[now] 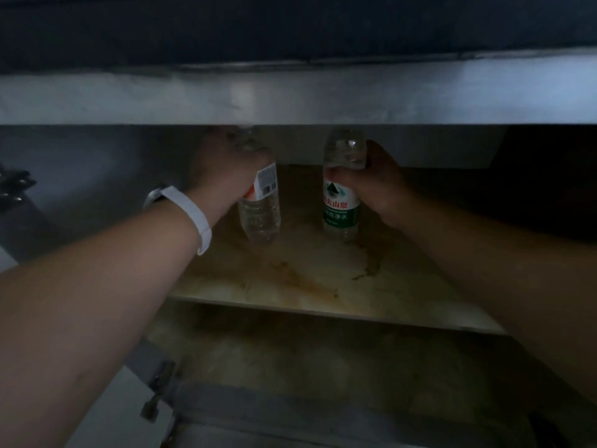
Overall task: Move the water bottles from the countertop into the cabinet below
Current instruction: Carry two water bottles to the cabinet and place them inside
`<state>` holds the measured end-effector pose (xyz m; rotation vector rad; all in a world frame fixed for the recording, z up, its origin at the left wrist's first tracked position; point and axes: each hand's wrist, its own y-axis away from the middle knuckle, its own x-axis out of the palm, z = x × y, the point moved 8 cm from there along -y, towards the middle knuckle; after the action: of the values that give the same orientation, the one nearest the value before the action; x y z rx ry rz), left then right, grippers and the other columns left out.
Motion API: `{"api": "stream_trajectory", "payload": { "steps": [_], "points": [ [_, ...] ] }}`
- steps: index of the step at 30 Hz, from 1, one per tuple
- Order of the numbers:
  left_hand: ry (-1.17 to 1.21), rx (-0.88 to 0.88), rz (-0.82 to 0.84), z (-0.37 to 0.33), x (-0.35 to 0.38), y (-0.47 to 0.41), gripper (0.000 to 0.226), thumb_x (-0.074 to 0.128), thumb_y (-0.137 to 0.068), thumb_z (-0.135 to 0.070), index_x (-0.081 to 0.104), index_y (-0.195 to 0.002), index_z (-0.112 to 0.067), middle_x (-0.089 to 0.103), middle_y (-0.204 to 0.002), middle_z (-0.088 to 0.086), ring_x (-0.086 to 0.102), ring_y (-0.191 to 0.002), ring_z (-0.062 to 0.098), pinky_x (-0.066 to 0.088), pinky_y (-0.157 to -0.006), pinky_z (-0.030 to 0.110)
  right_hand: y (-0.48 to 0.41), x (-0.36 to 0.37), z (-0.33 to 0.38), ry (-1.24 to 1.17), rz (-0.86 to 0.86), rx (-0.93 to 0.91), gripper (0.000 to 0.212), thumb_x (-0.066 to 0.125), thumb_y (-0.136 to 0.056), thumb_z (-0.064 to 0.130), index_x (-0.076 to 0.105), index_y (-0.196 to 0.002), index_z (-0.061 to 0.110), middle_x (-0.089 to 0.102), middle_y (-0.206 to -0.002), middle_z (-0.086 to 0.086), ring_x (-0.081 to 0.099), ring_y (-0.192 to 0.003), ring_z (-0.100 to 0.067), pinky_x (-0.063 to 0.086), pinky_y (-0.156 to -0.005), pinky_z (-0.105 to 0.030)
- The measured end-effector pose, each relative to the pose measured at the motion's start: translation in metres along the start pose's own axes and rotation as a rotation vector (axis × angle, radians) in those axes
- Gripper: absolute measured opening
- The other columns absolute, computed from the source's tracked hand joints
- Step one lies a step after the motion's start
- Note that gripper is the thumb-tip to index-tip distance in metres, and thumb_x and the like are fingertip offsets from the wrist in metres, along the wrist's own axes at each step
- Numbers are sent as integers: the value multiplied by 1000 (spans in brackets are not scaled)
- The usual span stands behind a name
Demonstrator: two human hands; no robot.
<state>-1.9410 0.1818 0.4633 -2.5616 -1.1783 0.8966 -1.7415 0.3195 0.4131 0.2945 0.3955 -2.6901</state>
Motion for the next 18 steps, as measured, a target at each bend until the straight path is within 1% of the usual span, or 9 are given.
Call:
{"api": "stream_trajectory", "payload": {
  "steps": [2,4,6,8,11,12,15,18],
  "points": [
    [2,6,-5,1,6,-6,21,77,-83,-27,66,-101,-22,69,-98,-6,69,-89,12,54,-71,25,-6,0,-5,2,-18,3,55,85,-70,31,61,-118,19,71,-104,5,69,-90,-7,54,-68,-22],
    [16,20,-3,3,9,-6,31,78,-83,-28,63,-111,-23,68,-105,-8,67,-91,10,55,-77,28,-9,0,-9,-12,-32,9,55,85,-70,32,60,-118,20,70,-105,5,69,-92,-8,55,-71,-23],
    [53,38,-22,7,8,-4,36,78,-83,-29,62,-114,-23,68,-104,-11,66,-91,5,56,-82,27,-9,1,-13,-18,-36,11,52,83,-74,31,57,-118,20,68,-104,8,66,-88,-3,52,-68,-19],
    [80,46,-37,13,5,-1,37,78,-83,-31,64,-116,-23,69,-103,-15,66,-91,1,57,-84,27,-8,2,-14,-16,-35,-6,54,82,-75,31,56,-121,21,68,-106,8,65,-88,0,51,-67,-18],
    [107,55,-42,17,4,3,47,80,-82,-37,63,-124,-24,71,-111,-12,68,-98,4,59,-88,31,-7,4,-17,-22,-33,-12,52,80,-78,32,54,-122,21,68,-106,9,65,-89,1,52,-68,-17],
    [115,46,-29,17,4,4,51,80,-81,-37,62,-127,-25,70,-115,-11,68,-101,5,58,-89,32,-5,5,-16,-19,-24,-18,52,80,-78,33,54,-122,22,68,-105,10,65,-89,1,53,-71,-18],
    [155,34,17,22,7,11,63,83,-78,-34,57,-134,-25,69,-121,-9,67,-107,9,57,-95,36,2,6,-19,3,3,-11,58,81,-75,37,56,-124,19,69,-111,8,66,-96,-2,56,-84,-27],
    [123,4,74,32,4,26,77,83,-72,-41,50,-141,-28,67,-128,-10,65,-116,10,55,-99,42,24,2,-19,57,-18,-10,53,78,-81,36,54,-127,22,63,-112,13,59,-96,2,51,-84,-23]
  ]
}}
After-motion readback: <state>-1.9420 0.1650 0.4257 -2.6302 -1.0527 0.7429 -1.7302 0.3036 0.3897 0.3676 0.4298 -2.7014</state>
